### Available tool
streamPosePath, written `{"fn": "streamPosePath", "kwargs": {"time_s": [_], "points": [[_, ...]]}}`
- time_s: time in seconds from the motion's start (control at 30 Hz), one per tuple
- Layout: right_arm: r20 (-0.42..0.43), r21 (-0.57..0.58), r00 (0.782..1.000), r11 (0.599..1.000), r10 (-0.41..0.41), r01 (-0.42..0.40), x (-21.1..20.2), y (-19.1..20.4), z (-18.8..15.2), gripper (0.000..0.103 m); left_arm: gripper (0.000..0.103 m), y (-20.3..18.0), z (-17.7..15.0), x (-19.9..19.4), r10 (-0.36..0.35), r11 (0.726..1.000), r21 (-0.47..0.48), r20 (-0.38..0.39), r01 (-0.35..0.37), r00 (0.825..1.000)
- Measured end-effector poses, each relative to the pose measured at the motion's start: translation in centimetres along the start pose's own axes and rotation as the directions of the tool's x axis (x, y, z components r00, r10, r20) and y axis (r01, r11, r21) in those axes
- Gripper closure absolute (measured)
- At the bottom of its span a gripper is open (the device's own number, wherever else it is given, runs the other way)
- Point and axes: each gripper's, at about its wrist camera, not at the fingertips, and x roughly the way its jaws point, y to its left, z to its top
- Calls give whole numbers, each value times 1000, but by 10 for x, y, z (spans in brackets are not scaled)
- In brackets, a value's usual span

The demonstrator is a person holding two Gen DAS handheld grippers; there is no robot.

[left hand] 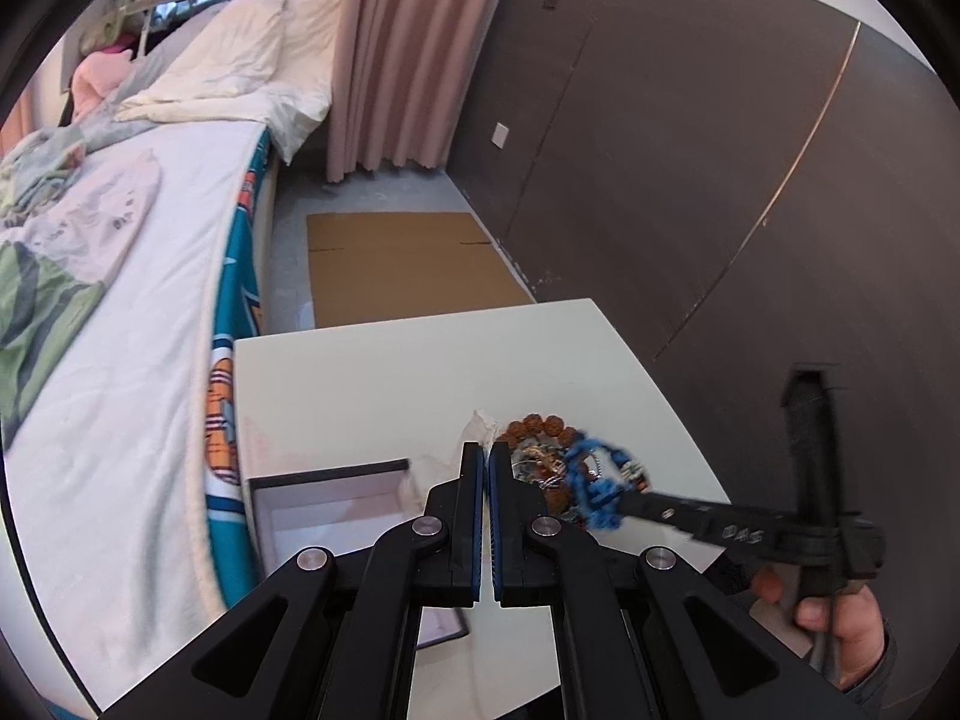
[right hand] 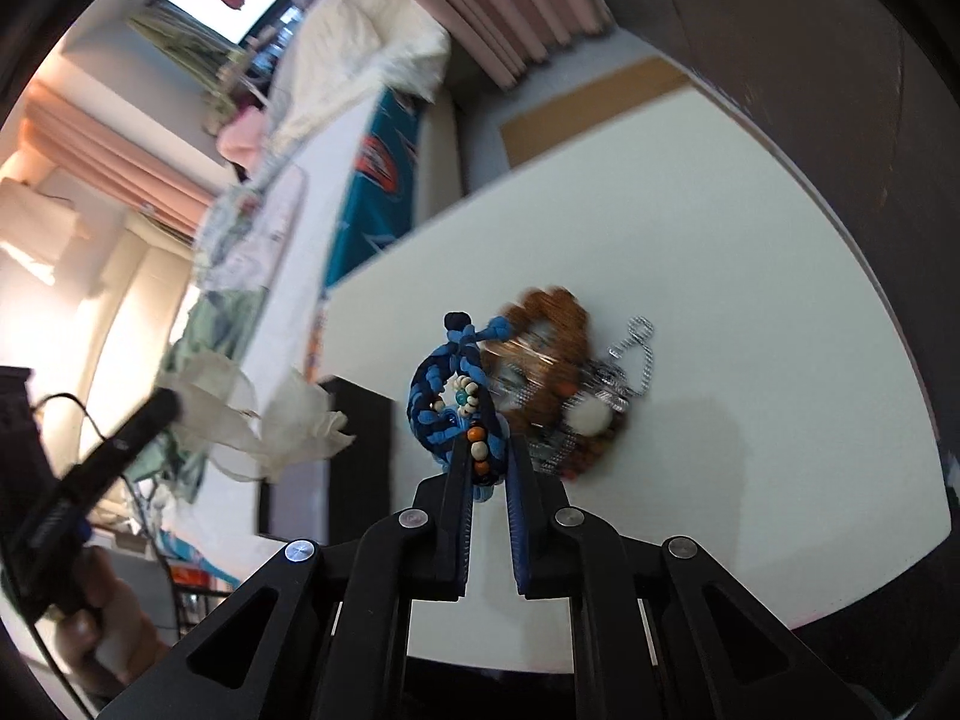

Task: Organize jewelry
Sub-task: 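Drop the white cloth in the box with left gripper while right grasps blue bracelet, then lower the blue braided bracelet into the black box and open the right gripper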

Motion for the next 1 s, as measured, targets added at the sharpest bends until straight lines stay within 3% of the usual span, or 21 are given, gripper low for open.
{"fn": "streamPosePath", "kwargs": {"time_s": [0.13,0.4,0.6,0.63,0.7,0.73,0.77,0.93,1.0], "points": [[34,-19,998,999,47,-47,-4,14,-1,91,102,15,-4,-13,15,1000,-18,18,-15,1000],[20,-85,991,988,134,-132,12,57,-8,91,102,43,-12,-24,38,998,-52,22,-37,999],[8,-121,984,977,180,-178,21,78,-10,91,100,50,-16,-10,-25,997,-74,-25,23,999],[6,-124,983,975,184,-182,22,80,-10,91,92,51,-16,-3,-30,997,-79,-52,26,998],[-2,-128,982,974,189,-188,25,82,-10,91,56,56,-17,1,-22,996,-90,-66,16,998],[-9,-132,981,973,192,-191,27,84,-10,91,29,59,-18,-1,-12,995,-98,-51,7,999],[-15,-136,981,971,194,-194,30,85,-11,91,17,63,-18,-5,-4,994,-105,-17,3,1000],[-67,-199,977,957,202,-211,43,104,-14,89,16,76,-15,-18,37,991,-130,19,-34,999],[-114,-218,976,954,186,-208,51,111,-18,76,16,79,-15,-23,62,990,-126,27,-58,998]]}}
